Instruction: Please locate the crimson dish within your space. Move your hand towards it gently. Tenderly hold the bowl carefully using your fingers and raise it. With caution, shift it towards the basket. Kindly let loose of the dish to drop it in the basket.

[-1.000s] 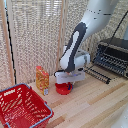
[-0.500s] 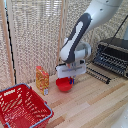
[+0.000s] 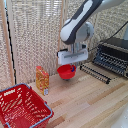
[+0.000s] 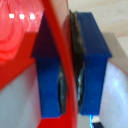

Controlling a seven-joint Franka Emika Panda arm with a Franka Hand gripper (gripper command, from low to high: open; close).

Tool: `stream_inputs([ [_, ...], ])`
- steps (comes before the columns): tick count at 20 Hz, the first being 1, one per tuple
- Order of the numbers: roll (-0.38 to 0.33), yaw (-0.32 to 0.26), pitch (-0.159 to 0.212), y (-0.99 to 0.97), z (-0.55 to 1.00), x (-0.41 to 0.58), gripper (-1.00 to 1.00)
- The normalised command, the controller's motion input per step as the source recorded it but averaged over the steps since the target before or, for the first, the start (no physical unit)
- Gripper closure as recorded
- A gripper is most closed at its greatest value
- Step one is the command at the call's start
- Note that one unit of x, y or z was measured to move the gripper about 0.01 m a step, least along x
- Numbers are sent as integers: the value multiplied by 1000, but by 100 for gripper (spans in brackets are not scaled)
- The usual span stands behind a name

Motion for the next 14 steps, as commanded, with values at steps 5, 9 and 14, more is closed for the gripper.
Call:
stream_inputs([
  [5,119,7,4,434,807,114,100],
  [9,109,0,0,794,688,9,100],
  [14,38,0,0,885,472,12,100],
])
